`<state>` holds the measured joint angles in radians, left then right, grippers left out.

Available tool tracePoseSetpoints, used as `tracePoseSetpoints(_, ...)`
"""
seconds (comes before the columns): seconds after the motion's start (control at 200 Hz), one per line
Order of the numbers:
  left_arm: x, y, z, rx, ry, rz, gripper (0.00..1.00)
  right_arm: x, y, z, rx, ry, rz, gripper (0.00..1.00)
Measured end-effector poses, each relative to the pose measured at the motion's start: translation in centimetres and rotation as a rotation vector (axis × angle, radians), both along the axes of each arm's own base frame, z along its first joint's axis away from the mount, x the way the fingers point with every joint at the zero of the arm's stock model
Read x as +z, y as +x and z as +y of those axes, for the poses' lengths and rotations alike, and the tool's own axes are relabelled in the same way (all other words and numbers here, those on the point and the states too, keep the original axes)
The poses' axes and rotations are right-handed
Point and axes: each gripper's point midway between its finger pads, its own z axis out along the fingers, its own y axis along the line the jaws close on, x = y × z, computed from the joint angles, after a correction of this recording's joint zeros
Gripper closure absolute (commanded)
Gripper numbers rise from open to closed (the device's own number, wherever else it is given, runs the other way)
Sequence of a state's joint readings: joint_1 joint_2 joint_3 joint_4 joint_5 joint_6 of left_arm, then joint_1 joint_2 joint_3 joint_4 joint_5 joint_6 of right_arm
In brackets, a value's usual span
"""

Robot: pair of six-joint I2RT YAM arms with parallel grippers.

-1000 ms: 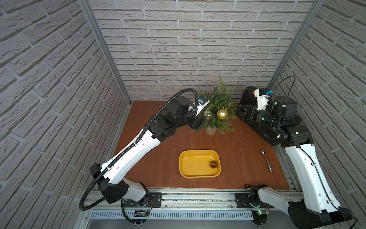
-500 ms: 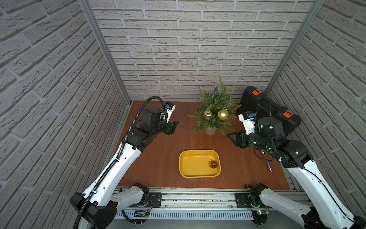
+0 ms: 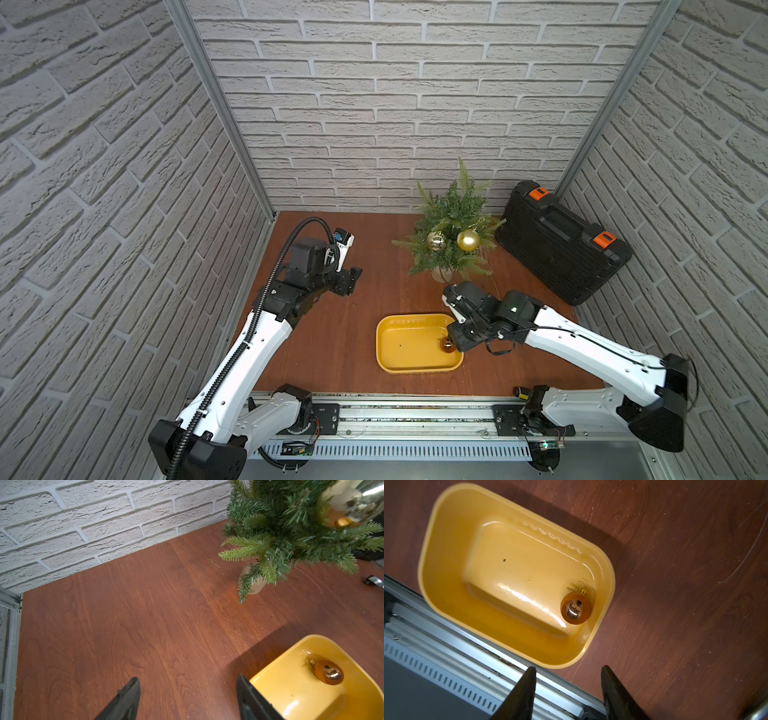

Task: Decorate the small christmas tree with ornaments
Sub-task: Adjust an ornament in the container.

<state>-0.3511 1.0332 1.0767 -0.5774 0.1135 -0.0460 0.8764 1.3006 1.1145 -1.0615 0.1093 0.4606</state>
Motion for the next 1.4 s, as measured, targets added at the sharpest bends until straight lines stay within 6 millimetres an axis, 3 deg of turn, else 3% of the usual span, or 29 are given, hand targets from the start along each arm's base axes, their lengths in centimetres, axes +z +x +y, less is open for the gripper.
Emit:
tracePoseSetpoints(0.225, -0.3, -0.5, 0.2, -0.004, -0.009, 0.001, 0.27, -4.8, -0.1, 1.4, 0.043, -0.139, 0.097, 0.45)
tracePoseSetpoints(0.565, 0.1, -0.6, 0.1, -0.014, -0.024, -0.007, 0.27, -8.3, 0.9, 1.8, 0.044, -0.241, 0.128, 0.43)
tracePoseSetpoints(0.79, 0.1, -0.7, 0.0, -0.019, -0.033, -0.004, 0.27, -9.3, 1.4, 2.3, 0.044, -0.245, 0.124, 0.44)
tracePoseSetpoints(1.025, 0.1, -0.7, 0.0, -0.023, -0.037, -0.003, 0.27, -9.8, 1.5, 3.5, 0.059, -0.221, 0.114, 0.52)
tracePoseSetpoints(1.17, 0.1, -0.7, 0.0, -0.025, -0.039, -0.002, 0.27, -9.4, 1.7, 5.7, 0.091, -0.180, 0.107, 0.53)
tracePoseSetpoints(1.295, 0.1, -0.7, 0.0, -0.025, -0.039, -0.002, 0.27, -8.7, 2.1, 7.2, 0.129, -0.148, 0.080, 0.41)
tracePoseSetpoints(1.4, 0.1, -0.7, 0.0, -0.024, -0.039, -0.001, 0.27, -8.0, 2.8, 6.6, 0.135, -0.197, 0.047, 0.36)
